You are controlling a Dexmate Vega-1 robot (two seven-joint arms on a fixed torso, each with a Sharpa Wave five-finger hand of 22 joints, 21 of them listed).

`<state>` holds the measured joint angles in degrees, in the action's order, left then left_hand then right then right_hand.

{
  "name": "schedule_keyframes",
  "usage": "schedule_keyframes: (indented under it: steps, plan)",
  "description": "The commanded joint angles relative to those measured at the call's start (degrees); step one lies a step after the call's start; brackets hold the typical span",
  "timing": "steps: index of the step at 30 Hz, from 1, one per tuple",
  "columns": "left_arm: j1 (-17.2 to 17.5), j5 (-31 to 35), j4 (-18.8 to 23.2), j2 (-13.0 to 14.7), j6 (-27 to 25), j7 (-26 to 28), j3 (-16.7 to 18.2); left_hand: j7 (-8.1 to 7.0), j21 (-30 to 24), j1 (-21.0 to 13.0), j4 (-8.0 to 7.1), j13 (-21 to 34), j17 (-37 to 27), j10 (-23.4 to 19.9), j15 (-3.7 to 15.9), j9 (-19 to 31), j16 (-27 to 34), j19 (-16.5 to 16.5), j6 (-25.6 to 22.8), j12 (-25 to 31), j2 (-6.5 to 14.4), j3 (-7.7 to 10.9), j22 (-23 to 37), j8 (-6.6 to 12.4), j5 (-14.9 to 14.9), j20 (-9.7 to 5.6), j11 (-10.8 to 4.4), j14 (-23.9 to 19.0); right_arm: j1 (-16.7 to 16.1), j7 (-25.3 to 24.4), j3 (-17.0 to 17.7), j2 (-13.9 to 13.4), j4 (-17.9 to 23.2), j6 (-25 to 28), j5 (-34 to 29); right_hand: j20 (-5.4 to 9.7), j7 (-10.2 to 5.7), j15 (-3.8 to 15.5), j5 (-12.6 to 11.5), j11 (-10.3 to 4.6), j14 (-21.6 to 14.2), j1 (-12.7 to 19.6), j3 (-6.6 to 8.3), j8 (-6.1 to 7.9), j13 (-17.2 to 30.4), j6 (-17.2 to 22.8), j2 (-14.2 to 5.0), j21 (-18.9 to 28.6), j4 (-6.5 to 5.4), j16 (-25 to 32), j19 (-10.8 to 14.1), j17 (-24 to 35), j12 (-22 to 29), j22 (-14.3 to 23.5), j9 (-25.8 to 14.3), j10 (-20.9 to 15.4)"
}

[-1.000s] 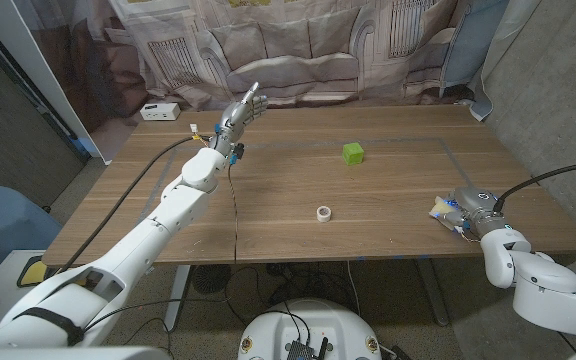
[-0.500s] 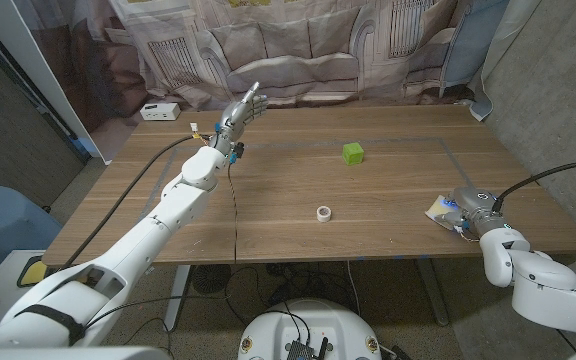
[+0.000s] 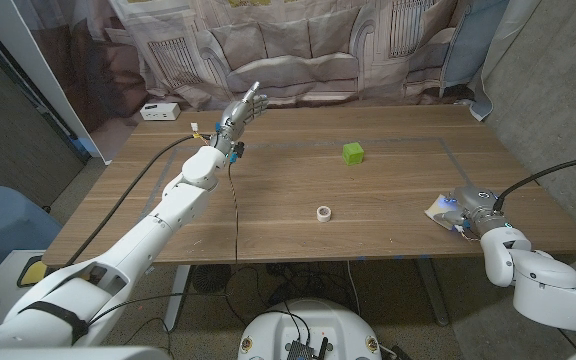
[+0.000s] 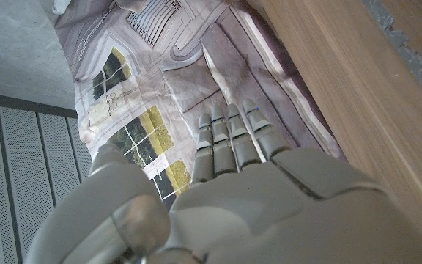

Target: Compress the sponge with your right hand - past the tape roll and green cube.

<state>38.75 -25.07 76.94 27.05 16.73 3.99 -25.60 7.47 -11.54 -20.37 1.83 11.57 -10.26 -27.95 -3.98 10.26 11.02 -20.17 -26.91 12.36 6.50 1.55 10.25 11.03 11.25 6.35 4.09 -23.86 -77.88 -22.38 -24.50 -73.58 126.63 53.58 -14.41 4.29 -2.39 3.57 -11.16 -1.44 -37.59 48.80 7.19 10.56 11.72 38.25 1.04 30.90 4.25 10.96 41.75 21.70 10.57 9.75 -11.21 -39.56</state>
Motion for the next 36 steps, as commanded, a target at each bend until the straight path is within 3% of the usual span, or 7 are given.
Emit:
schedule_keyframes:
  steps: [1,10,11,16,24,31,36]
  plan:
    - [0.18,-0.18,-0.18,-0.08,0.43,-0.01,0.07,0.03,0.02,-0.43,0.21,0.26,-0.15,-0.11,-0.13,0.3,-0.11,-0.42,-0.18,-0.02,0.53,0.2,0.13,-0.01,-0.21,0.09,0.12,-0.25,-0.82,-2.43,0.24,-0.53,0.87,0.85,0.8,0.34,0.07,1.32,-0.36,-0.15,1.32,-1.33,-0.5,-0.13,0.0,-0.6,0.28,-0.73,-0.42,-0.35,-1.25,-0.11,-0.01,0.1,-0.07,0.87]
    - [0.91,-0.08,0.89,0.33,0.22,0.47,0.25,0.03,0.01,-0.51,0.26,0.26,-0.15,-0.2,-0.17,0.3,-0.08,-0.42,-0.21,0.02,0.6,0.29,0.13,0.0,-0.22,0.14,-0.1,-0.32,-5.22,-7.65,4.75,-0.1,0.74,-3.13,3.95,0.07,1.87,0.67,-0.7,1.92,1.88,-3.38,-1.0,0.62,-0.19,0.17,0.18,-1.51,-1.19,0.14,-1.41,-0.54,0.62,0.12,-0.05,0.13]
    - [0.96,-0.08,1.03,0.41,0.14,0.44,0.25,0.04,0.01,-0.52,0.27,0.26,-0.15,-0.18,-0.14,0.3,-0.08,-0.42,-0.22,0.01,0.61,0.3,0.13,0.01,-0.22,0.12,-0.03,-0.33,-5.62,-8.24,5.14,0.09,0.68,-3.56,4.1,0.04,1.98,0.3,-0.79,2.65,2.3,-3.43,-0.97,0.62,-0.25,0.11,0.14,-1.71,-1.17,0.03,-1.62,-0.67,0.48,0.12,-0.04,0.48]
    - [1.3,-0.06,1.75,0.69,-0.23,0.64,0.33,0.02,0.01,-0.55,0.29,0.26,-0.15,-0.1,-0.15,0.3,-0.08,-0.43,-0.21,-0.02,0.65,0.35,0.13,0.0,-0.23,0.13,0.08,-0.33,-7.43,-10.43,7.13,1.1,0.35,-5.84,4.96,-0.67,3.04,-0.72,-1.24,3.64,6.19,-4.9,-1.13,-0.16,-0.52,-3.18,-0.27,-3.58,-1.6,-0.5,-3.67,-1.47,-0.38,0.09,-0.02,4.42]
    - [1.71,0.02,2.76,1.13,-0.72,0.94,0.49,0.07,0.01,-0.62,0.32,0.26,-0.15,-0.15,-0.23,0.3,-0.1,-0.43,-0.22,-0.01,0.72,0.43,0.14,0.0,-0.23,0.12,0.03,-0.3,-8.66,-11.66,8.3,2.22,0.07,-7.21,4.63,-1.28,3.92,-1.88,-1.45,3.68,10.1,-6.32,-1.39,-0.61,-0.65,-8.15,-0.25,-5.85,-1.78,-0.64,-5.99,-2.51,-0.64,0.03,-0.02,8.86]
    - [1.87,-0.04,3.12,1.23,-1.03,1.0,0.52,0.02,0.0,-0.69,0.37,0.26,-0.15,-0.19,-0.15,0.3,-0.1,-0.45,-0.2,0.01,0.78,0.52,0.14,-0.01,-0.24,0.11,0.16,-0.3,-9.73,-12.31,9.69,3.51,-0.4,-8.75,4.7,-4.41,4.44,-3.26,-1.75,4.11,16.77,-8.43,-1.9,-0.04,-0.71,-11.93,0.0,-11.06,-2.02,-0.82,-13.51,-4.13,-0.42,-0.06,-0.02,14.07]
    - [1.88,0.03,3.1,1.17,-0.93,1.07,0.51,-0.01,0.01,-0.76,0.4,0.26,-0.15,-0.08,-0.13,0.3,-0.08,-0.44,-0.16,-0.03,0.85,0.6,0.14,-0.02,-0.25,0.11,-0.15,-0.35,-10.77,-12.68,11.43,4.75,-1.08,-11.02,5.39,-3.37,4.33,-3.4,-1.92,4.45,19.38,-9.53,-2.02,0.29,-0.67,-12.86,-0.13,-15.28,-2.1,-0.46,-20.26,-5.12,0.09,-0.09,0.03,15.32]
